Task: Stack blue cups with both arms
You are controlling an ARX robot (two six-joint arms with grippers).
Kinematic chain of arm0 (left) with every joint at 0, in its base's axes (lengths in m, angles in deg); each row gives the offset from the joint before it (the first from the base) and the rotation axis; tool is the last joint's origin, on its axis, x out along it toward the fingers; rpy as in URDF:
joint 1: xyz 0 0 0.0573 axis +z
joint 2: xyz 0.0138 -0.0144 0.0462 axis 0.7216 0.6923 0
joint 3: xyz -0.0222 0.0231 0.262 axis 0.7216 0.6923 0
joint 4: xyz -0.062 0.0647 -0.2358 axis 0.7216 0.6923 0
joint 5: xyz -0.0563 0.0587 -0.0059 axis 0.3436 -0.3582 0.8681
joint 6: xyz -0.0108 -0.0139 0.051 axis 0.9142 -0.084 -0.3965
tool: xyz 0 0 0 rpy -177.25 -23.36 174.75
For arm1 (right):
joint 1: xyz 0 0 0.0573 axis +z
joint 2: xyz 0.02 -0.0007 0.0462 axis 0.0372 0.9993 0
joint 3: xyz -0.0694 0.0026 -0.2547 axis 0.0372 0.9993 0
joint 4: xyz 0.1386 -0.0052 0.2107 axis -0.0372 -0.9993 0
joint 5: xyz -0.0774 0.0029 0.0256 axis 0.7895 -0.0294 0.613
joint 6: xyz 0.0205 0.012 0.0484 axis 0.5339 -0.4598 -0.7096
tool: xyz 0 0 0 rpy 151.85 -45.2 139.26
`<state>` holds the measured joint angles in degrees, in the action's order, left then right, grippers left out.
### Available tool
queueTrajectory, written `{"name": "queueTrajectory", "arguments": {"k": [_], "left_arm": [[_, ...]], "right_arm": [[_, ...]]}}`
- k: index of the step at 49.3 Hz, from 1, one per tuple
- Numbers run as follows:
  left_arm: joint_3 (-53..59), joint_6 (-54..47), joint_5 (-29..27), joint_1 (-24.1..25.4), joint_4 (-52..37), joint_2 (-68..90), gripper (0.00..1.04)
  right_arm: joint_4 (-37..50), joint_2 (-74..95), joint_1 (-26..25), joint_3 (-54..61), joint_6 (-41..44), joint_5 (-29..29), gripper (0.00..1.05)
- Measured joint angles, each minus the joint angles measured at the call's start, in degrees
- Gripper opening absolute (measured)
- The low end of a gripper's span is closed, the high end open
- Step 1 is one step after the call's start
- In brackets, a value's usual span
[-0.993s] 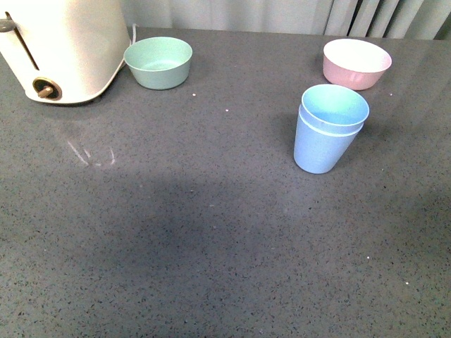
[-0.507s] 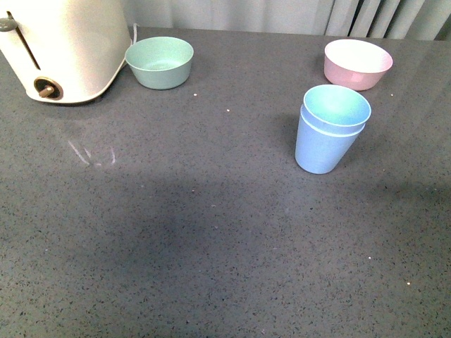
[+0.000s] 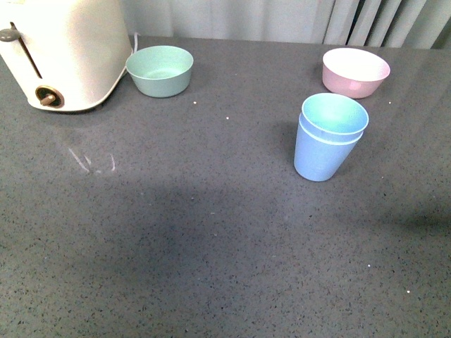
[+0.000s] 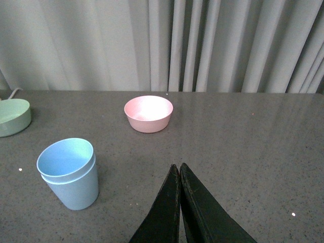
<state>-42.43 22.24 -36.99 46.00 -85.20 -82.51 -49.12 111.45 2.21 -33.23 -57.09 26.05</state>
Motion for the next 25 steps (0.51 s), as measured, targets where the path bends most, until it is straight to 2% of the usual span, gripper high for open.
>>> {"name": "queueTrajectory", "arguments": {"k": [11, 25], "left_arm": [[0.0, 0.0, 0.0, 0.0, 0.0, 0.0, 0.96], [0.0, 0.02, 0.02, 0.0, 0.0, 0.0, 0.96]], "right_arm": [[-9.03, -9.66, 0.0, 0.02, 0.0, 0.0, 0.02], [-16.37, -17.27, 0.0, 0.04, 0.0, 0.02, 0.02]]}}
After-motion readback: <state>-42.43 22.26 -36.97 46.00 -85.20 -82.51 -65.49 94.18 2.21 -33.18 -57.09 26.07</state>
